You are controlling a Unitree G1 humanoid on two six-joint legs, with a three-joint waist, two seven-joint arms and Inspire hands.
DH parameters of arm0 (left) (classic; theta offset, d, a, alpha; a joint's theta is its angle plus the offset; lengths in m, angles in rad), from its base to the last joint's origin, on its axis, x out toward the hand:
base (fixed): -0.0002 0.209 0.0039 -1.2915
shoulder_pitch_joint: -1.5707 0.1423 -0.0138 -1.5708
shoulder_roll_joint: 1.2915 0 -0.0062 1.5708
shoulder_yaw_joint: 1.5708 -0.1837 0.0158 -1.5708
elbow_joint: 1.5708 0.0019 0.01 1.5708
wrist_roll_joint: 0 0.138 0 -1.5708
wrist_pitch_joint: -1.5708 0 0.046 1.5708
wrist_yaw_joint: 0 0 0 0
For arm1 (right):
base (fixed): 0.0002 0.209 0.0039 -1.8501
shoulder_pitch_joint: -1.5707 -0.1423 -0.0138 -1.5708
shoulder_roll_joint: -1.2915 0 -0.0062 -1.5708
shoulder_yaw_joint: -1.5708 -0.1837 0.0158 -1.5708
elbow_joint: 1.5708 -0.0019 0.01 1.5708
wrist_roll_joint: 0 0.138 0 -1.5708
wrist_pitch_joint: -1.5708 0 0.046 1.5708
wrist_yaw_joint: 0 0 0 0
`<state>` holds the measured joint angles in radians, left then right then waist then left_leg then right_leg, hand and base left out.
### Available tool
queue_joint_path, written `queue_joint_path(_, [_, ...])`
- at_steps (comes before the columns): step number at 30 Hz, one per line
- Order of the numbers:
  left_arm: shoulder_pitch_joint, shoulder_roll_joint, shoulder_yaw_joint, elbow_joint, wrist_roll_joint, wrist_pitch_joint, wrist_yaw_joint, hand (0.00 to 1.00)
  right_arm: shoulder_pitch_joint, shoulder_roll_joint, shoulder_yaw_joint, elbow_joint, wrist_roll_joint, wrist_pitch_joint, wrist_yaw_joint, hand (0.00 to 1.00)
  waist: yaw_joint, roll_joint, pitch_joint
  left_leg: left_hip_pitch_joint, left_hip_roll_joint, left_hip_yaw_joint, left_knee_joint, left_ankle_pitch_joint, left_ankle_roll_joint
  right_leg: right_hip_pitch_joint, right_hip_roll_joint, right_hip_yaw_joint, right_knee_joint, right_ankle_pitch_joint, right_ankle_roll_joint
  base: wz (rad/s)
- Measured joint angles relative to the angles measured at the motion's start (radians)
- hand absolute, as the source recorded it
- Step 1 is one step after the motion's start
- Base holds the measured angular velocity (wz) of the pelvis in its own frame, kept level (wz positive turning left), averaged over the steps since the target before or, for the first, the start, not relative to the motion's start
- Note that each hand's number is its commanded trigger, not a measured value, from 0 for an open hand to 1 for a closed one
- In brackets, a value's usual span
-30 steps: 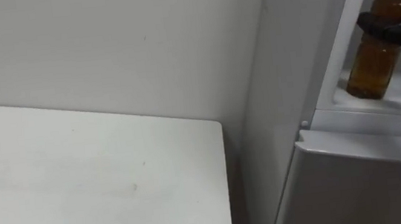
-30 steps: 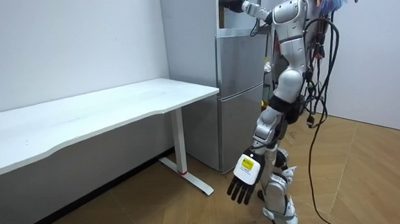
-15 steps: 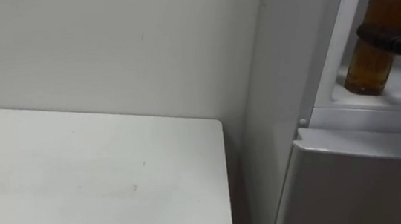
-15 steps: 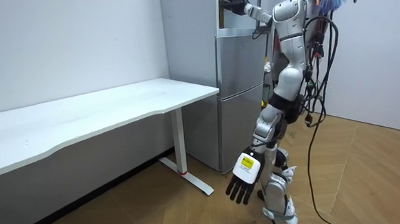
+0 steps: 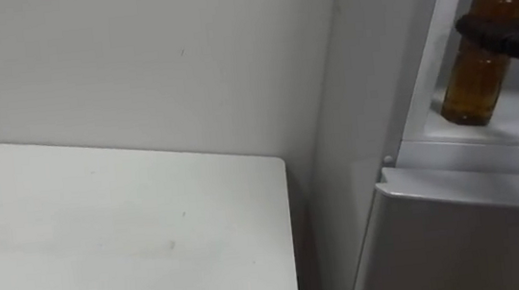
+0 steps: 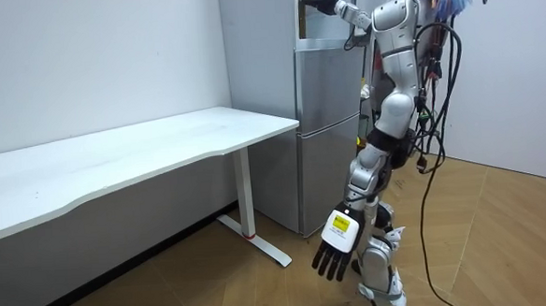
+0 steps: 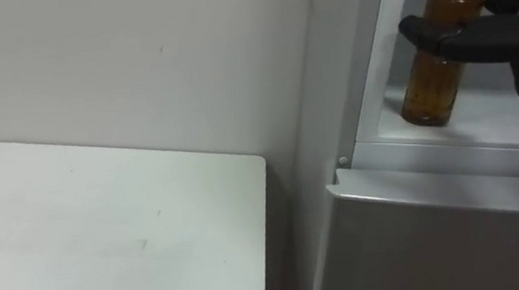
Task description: Put the bottle in the upper fridge
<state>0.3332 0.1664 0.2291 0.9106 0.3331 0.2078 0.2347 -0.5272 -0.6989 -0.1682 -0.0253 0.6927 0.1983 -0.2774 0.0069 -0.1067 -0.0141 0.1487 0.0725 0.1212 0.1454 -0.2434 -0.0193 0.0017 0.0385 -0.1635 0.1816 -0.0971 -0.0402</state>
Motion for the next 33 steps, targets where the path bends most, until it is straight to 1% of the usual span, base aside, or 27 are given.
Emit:
queue_joint_path(2, [0.000, 0.000, 0.001, 0.000, 0.000, -0.009, 0.001, 0.00, 0.005, 0.000, -0.015, -0.010, -0.001, -0.001, -0.006, 0.00, -0.002, 0.003, 0.0035, 0.000, 0.000, 0.003, -0.001, 0.000, 0.000, -0.001, 0.000, 0.002, -0.001, 0.000, 0.000, 0.00])
queue_joint_path(4, [-0.001, 0.000, 0.001, 0.000, 0.000, -0.015, 0.001, 0.00, 0.005, 0.000, -0.024, -0.023, -0.011, -0.002, -0.017, 0.00, -0.004, 0.003, 0.0044, 0.000, 0.000, 0.004, -0.003, 0.000, 0.000, -0.002, 0.001, 0.004, -0.002, 0.000, 0.000, -0.02])
queue_joint_path(6, [-0.001, 0.000, 0.000, 0.000, -0.009, -0.019, 0.003, 0.00, 0.005, 0.000, -0.028, -0.033, -0.023, -0.012, -0.029, 0.00, -0.005, 0.006, 0.0055, 0.000, 0.000, 0.007, -0.011, 0.000, 0.000, -0.002, 0.003, 0.009, -0.007, 0.000, 0.000, -0.05])
queue_joint_path(7, [-0.001, 0.000, 0.000, 0.001, -0.015, -0.019, 0.006, 0.00, 0.005, 0.000, -0.030, -0.036, -0.026, -0.020, -0.037, 0.00, -0.007, 0.007, 0.0056, 0.000, 0.001, 0.008, -0.010, 0.000, 0.000, -0.002, 0.004, 0.011, -0.010, 0.000, -0.001, 0.00])
queue_joint_path(9, [-0.005, 0.000, 0.000, 0.007, -0.014, -0.020, 0.010, 0.00, 0.007, 0.001, -0.046, -0.045, -0.029, -0.022, -0.048, 0.00, -0.010, 0.008, 0.0057, 0.000, 0.002, 0.008, -0.010, 0.000, 0.000, -0.003, 0.005, 0.010, -0.013, 0.000, -0.001, 0.00])
queue_joint_path(13, [-0.008, 0.000, 0.000, 0.012, -0.014, -0.023, 0.011, 0.00, 0.021, 0.003, -0.084, -0.112, -0.032, -0.036, -0.076, 0.00, -0.011, 0.014, 0.0061, 0.000, 0.002, 0.008, -0.010, 0.000, 0.000, -0.003, 0.006, 0.010, -0.014, 0.000, -0.001, 0.00])
queue_joint_path(16, [-0.007, -0.001, 0.001, 0.012, -0.014, -0.033, 0.021, 0.00, 0.046, 0.007, -0.101, -0.170, -0.043, -0.042, -0.099, 0.00, -0.012, 0.014, 0.0057, 0.001, 0.003, 0.011, -0.010, 0.000, 0.000, -0.004, 0.006, 0.012, -0.014, 0.000, -0.001, -0.02])
queue_joint_path(18, [-0.008, -0.002, 0.001, 0.014, -0.014, -0.034, 0.025, 0.00, 0.057, 0.026, -0.101, -0.208, -0.074, -0.051, -0.113, 0.00, -0.012, 0.015, 0.0056, 0.001, 0.003, 0.013, -0.010, 0.000, 0.000, -0.005, 0.007, 0.015, -0.013, 0.000, -0.001, -0.05])
queue_joint_path(20, [-0.012, -0.005, 0.001, 0.017, -0.018, -0.038, 0.033, 0.00, 0.071, 0.059, -0.103, -0.241, -0.079, -0.071, -0.122, 0.00, -0.016, 0.016, 0.0048, 0.001, 0.003, 0.013, -0.010, 0.000, 0.000, -0.005, 0.007, 0.017, -0.011, 0.000, -0.001, 0.00])
queue_joint_path(22, [-0.012, -0.005, -0.001, 0.026, -0.018, -0.052, 0.037, 0.00, 0.087, 0.076, -0.110, -0.266, -0.079, -0.074, -0.128, 0.00, -0.022, 0.016, 0.0035, 0.002, 0.003, 0.013, -0.011, -0.001, -0.001, -0.005, 0.007, 0.017, -0.010, 0.000, -0.001, 0.00])
queue_joint_path(23, [-0.012, -0.006, -0.001, 0.041, -0.018, -0.063, 0.038, 0.00, 0.096, 0.078, -0.114, -0.283, -0.078, -0.077, -0.129, 0.00, -0.024, 0.018, 0.0037, 0.003, 0.003, 0.013, -0.011, -0.001, -0.001, -0.005, 0.007, 0.018, -0.009, 0.001, -0.001, 0.00])
queue_joint_path(24, [-0.012, -0.006, -0.001, 0.050, -0.019, -0.067, 0.039, 0.00, 0.103, 0.078, -0.119, -0.293, -0.077, -0.078, -0.130, 0.00, -0.025, 0.018, 0.0037, 0.003, 0.003, 0.013, -0.011, -0.001, -0.001, -0.005, 0.007, 0.018, -0.009, 0.001, -0.001, 0.00])
queue_joint_path(25, [-0.008, -0.008, -0.001, 0.059, -0.019, -0.069, 0.039, 0.00, 0.118, 0.078, -0.129, -0.313, -0.074, -0.087, -0.136, 0.00, -0.026, 0.018, 0.0037, 0.003, 0.003, 0.013, -0.011, -0.001, -0.001, -0.005, 0.007, 0.018, -0.008, 0.001, -0.002, 0.00])
queue_joint_path(26, [-0.003, -0.012, -0.001, 0.063, -0.019, -0.069, 0.040, 0.00, 0.122, 0.078, -0.131, -0.319, -0.074, -0.107, -0.142, 0.00, -0.030, 0.019, 0.0039, 0.004, 0.003, 0.013, -0.011, -0.002, -0.001, -0.005, 0.007, 0.019, -0.008, 0.001, -0.002, 0.00])
queue_joint_path(27, [0.000, -0.014, -0.001, 0.064, -0.022, -0.069, 0.040, 0.00, 0.123, 0.078, -0.131, -0.322, -0.074, -0.115, -0.148, 0.00, -0.030, 0.019, 0.0039, 0.005, 0.003, 0.013, -0.011, -0.002, -0.001, -0.005, 0.008, 0.021, -0.007, 0.002, -0.002, -0.05])
queue_joint_path(29, [0.003, -0.021, 0.000, 0.070, -0.026, -0.084, 0.041, 0.00, 0.129, 0.083, -0.143, -0.340, -0.078, -0.136, -0.159, 0.00, -0.030, 0.020, 0.0045, 0.007, 0.004, 0.019, -0.010, -0.002, -0.002, -0.005, 0.009, 0.025, -0.007, 0.002, -0.003, -0.05])
queue_joint_path(30, [0.003, -0.021, 0.000, 0.073, -0.026, -0.087, 0.041, 0.00, 0.132, 0.090, -0.147, -0.350, -0.080, -0.139, -0.159, 0.00, -0.030, 0.020, 0.0047, 0.008, 0.004, 0.020, -0.011, -0.002, -0.002, -0.005, 0.010, 0.026, -0.006, 0.002, -0.003, -0.06])
queue_joint_path(31, [0.003, -0.021, 0.001, 0.075, -0.026, -0.094, 0.041, 0.00, 0.145, 0.105, -0.156, -0.374, -0.082, -0.155, -0.157, 0.00, -0.029, 0.023, 0.0068, 0.010, 0.006, 0.023, -0.011, -0.003, -0.003, -0.004, 0.012, 0.028, -0.006, 0.003, -0.004, -0.09])
queue_joint_path(32, [0.003, -0.021, 0.002, 0.079, -0.026, -0.102, 0.041, 0.00, 0.156, 0.120, -0.164, -0.394, -0.084, -0.168, -0.156, 0.00, -0.029, 0.024, 0.0072, 0.011, 0.008, 0.029, -0.011, -0.004, -0.005, -0.004, 0.014, 0.032, -0.006, 0.003, -0.005, -0.10])
queue_joint_path(33, [0.002, -0.021, 0.002, 0.083, -0.026, -0.106, 0.041, 0.00, 0.162, 0.121, -0.164, -0.403, -0.082, -0.175, -0.155, 0.00, -0.029, 0.024, 0.0072, 0.011, 0.008, 0.031, -0.011, -0.004, -0.005, -0.005, 0.015, 0.033, -0.006, 0.003, -0.005, -0.11])
